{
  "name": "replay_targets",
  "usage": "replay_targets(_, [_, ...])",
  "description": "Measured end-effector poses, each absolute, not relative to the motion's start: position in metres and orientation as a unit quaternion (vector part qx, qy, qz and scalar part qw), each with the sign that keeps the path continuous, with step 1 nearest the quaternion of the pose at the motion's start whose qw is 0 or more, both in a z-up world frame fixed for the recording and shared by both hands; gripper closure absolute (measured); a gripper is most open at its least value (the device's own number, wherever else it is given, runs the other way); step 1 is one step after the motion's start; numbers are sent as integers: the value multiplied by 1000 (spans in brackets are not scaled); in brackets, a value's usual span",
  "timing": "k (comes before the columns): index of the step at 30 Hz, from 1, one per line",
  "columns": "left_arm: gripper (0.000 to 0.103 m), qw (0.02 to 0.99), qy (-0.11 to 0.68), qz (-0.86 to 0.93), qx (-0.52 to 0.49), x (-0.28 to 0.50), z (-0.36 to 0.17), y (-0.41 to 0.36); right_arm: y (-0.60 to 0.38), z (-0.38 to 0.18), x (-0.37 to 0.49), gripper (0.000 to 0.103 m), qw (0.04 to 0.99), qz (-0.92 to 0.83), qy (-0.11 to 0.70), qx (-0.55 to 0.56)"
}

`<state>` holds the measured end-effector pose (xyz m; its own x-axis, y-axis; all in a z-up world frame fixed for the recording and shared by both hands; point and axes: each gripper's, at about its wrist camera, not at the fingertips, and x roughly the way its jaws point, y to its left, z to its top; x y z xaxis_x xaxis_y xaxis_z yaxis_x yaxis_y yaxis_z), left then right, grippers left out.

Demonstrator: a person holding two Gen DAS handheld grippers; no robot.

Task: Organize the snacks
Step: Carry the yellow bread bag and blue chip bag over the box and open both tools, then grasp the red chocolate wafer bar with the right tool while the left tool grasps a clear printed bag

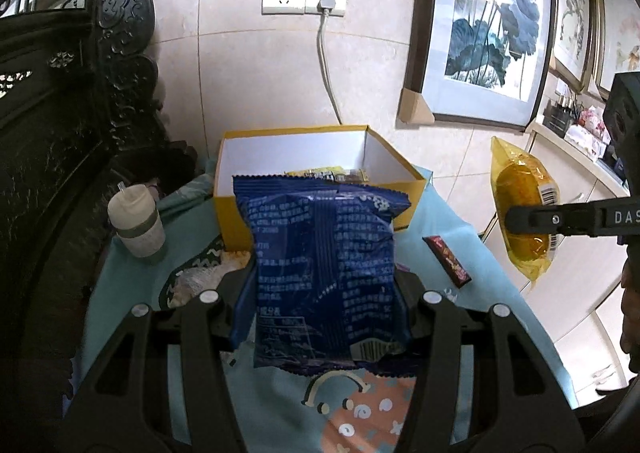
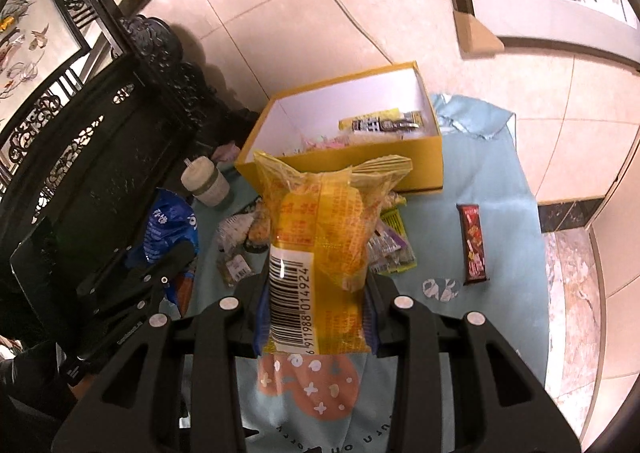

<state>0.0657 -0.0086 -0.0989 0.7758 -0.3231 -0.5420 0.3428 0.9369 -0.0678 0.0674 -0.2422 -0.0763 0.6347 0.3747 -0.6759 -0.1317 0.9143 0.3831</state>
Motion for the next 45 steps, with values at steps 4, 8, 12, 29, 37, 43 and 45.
replay_targets(4, [48,946,274,-173,13,75,-86,-8,-243,-63,75,66,897,146,391,145])
replay_targets(8, [48,951,263,-163,-1,97,-67,-5,-248,-47,90,66,904,147,376,145])
replay_targets(12, [48,953,259,-156,-15,121,-54,-4,-252,-31,110,66,909,146,363,143])
replay_targets(29, [42,956,255,-141,22,275,-21,-48,-250,-6,290,64,913,125,370,115])
replay_targets(37, [10,947,311,-73,21,293,-81,-1,-275,-90,297,47,889,63,446,85])
replay_targets(43, [10,946,318,52,-37,209,-155,64,-312,-167,222,44,875,12,472,107])
replay_targets(45, [10,934,351,60,-21,194,-184,72,-325,-198,197,42,859,-4,498,119])
